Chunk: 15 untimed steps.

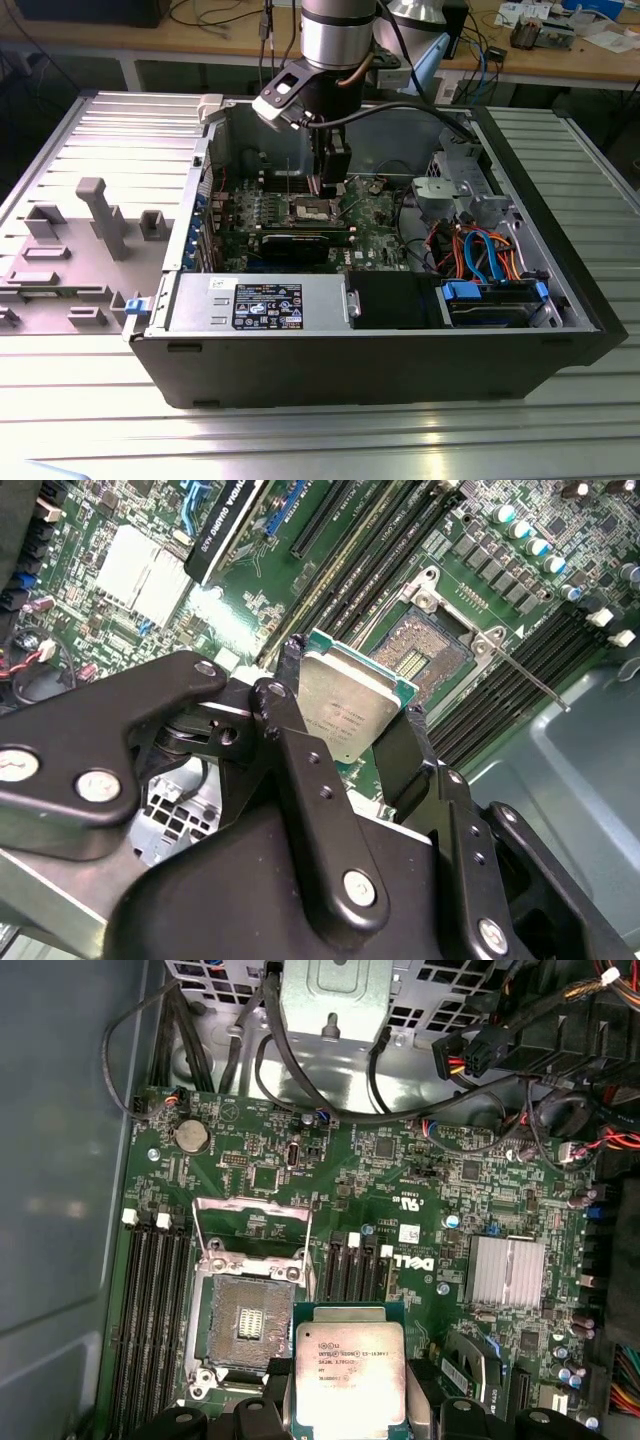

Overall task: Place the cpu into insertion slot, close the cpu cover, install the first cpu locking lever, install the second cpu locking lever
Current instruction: 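Place the cpu into insertion slot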

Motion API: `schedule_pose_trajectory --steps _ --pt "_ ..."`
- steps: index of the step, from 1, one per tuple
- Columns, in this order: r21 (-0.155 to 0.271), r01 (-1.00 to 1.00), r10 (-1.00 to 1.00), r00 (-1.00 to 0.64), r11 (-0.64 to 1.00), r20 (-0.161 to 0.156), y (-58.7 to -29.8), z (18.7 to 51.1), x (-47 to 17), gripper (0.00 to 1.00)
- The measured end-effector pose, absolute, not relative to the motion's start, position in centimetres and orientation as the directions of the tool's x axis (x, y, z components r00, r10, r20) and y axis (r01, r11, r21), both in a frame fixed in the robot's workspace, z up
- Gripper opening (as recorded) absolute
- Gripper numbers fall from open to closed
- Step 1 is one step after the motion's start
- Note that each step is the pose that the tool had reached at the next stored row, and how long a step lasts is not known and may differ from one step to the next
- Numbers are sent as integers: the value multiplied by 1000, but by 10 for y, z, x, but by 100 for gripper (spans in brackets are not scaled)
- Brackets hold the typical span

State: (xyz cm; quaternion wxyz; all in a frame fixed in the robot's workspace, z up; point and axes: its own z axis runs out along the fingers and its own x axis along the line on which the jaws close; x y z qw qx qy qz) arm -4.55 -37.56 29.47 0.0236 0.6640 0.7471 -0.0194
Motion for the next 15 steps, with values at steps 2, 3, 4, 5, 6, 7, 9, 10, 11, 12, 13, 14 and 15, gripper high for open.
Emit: schedule_pose_trajectory --steps 2,3,4,5,6,7,9,10,11,12,13,14,15 --pt "2 993 991 -115 115 -61 -376 295 -46 54" --pt "2 994 992 -113 113 -61 -376 295 -46 54" --pt "2 994 992 -111 112 -61 -376 295 -46 54" --pt "2 994 992 -110 111 -62 -376 295 -46 54" --pt "2 994 992 -109 109 -62 -376 295 -46 54" --pt "2 994 992 -107 107 -62 -376 295 -46 54" --pt "2 994 993 -105 105 -62 -376 295 -46 54" --pt "2 995 993 -103 103 -62 -376 295 -46 54" --pt "2 995 993 -101 102 -62 -376 295 -46 54" --pt "2 995 993 -100 100 -63 -376 295 -46 54" --pt "2 995 993 -98 98 -63 -376 295 -46 54" --pt "2 995 993 -97 97 -63 -376 295 -46 54" --pt "2 995 993 -96 96 -63 -376 294 -46 54"
